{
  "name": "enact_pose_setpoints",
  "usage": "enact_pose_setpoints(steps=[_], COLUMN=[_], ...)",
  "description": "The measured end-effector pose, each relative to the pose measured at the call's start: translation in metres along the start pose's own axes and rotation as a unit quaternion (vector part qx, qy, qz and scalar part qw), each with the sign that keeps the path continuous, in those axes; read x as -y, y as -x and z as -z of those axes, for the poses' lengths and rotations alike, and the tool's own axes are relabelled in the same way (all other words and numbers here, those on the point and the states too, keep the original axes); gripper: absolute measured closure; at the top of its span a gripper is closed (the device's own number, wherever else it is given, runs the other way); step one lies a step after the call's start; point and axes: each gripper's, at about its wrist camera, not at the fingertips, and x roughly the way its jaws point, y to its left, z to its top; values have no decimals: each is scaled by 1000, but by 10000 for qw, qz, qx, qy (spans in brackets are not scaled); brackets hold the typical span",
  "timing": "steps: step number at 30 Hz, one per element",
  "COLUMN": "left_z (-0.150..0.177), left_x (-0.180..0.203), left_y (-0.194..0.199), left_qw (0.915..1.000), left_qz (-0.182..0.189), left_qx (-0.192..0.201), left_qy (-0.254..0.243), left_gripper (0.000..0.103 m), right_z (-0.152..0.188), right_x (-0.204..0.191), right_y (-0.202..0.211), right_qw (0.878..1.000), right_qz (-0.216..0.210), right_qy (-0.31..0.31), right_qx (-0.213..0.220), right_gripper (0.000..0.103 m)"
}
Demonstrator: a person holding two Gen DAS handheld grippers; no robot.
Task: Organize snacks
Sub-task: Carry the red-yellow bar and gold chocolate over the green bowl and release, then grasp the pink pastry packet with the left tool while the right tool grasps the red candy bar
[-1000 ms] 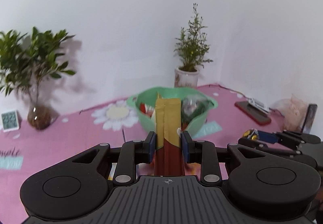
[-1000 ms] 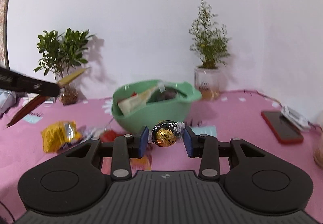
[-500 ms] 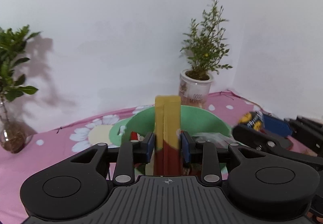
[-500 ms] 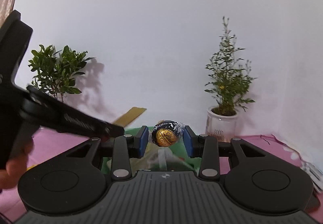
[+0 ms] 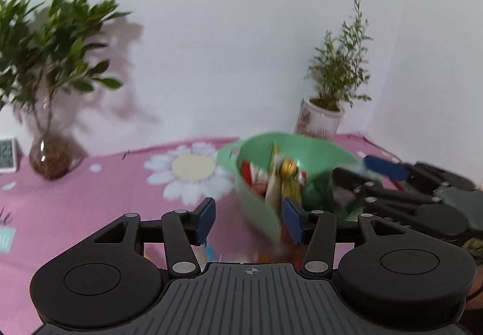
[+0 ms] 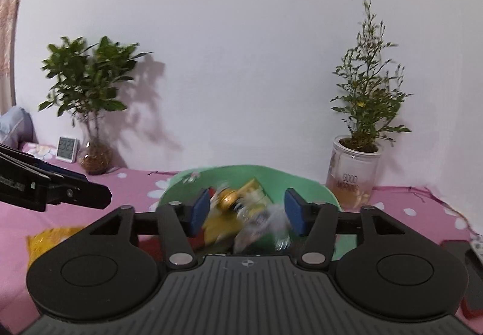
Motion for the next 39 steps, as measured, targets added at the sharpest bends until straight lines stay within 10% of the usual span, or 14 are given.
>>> enact_pose_setpoints(steps=[14,39], left_z=[87,107], left_x=[18,53], left_y=[1,-29], left_qw=[9972,9925], left_qz=[79,214], left_qx=[-732,-1089], left_qy=[-152,-517], left_gripper=[0,0], right_z=[109,130], right_x=[-62,-30], right_y=[84,101], right_qw=[9851,9821], right_qz=[-14,544], right_qy=[-411,-637], right_qx=[-1673,-1685], right_gripper=[20,22])
